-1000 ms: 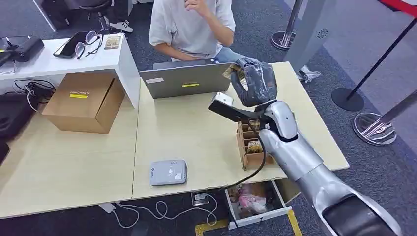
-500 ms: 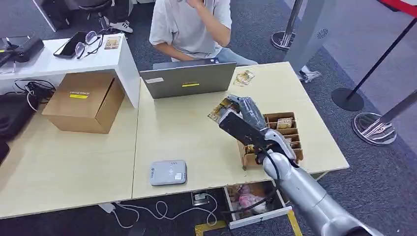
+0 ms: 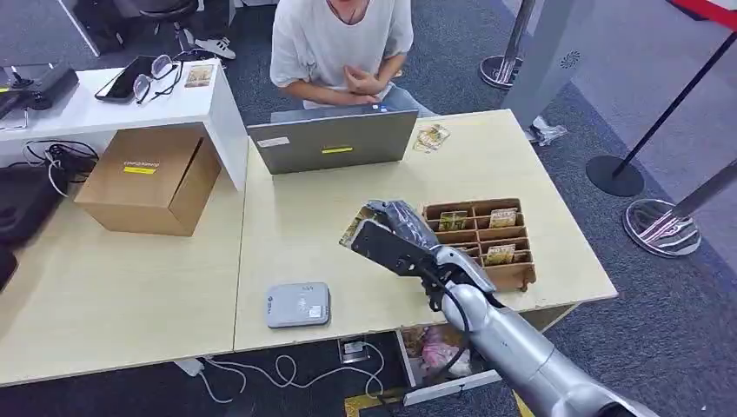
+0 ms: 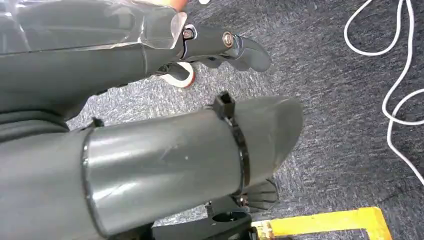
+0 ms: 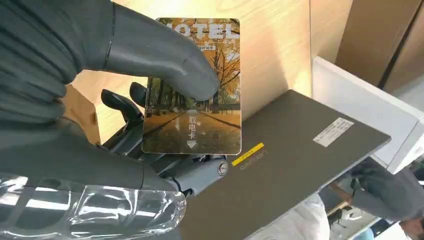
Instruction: Pass the card to the sensor for recognition and then transmit it.
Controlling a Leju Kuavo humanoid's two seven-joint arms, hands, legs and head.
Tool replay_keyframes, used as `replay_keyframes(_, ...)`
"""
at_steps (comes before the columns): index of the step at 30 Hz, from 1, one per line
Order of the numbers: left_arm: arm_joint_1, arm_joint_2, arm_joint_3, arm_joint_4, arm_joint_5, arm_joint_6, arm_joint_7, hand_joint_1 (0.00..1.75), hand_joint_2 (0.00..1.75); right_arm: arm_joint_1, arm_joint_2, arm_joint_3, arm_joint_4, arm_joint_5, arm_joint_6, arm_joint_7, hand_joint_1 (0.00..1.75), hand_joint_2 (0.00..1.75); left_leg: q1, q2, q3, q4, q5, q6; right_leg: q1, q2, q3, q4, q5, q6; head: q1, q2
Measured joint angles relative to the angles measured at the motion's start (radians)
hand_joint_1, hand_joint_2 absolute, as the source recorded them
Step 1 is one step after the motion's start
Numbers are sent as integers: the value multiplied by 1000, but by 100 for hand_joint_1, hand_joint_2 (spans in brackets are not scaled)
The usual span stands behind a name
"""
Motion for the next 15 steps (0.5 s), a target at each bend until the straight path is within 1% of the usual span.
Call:
replay_keyframes(9, 0, 0, 6, 0, 0, 0, 0, 0, 0, -9, 12, 17, 24, -1, 1, 0, 175, 175, 0, 0, 0, 0, 0, 0, 0, 0, 0, 0, 0, 0, 0, 0)
replay_keyframes(12, 0, 0, 8, 0, 0, 2, 0, 0, 0, -15, 16, 24, 29, -4, 18, 2, 175, 175, 0, 0, 0, 0, 0, 0, 0, 0, 0, 0, 0, 0, 0, 0)
replay_keyframes(15, 0, 0, 8, 0, 0, 3, -3, 0, 0, -23, 44, 46, 49, -13, 42, 12, 175, 175, 0, 1, 0, 0, 0, 0, 0, 1, 0, 0, 0, 0, 0, 0)
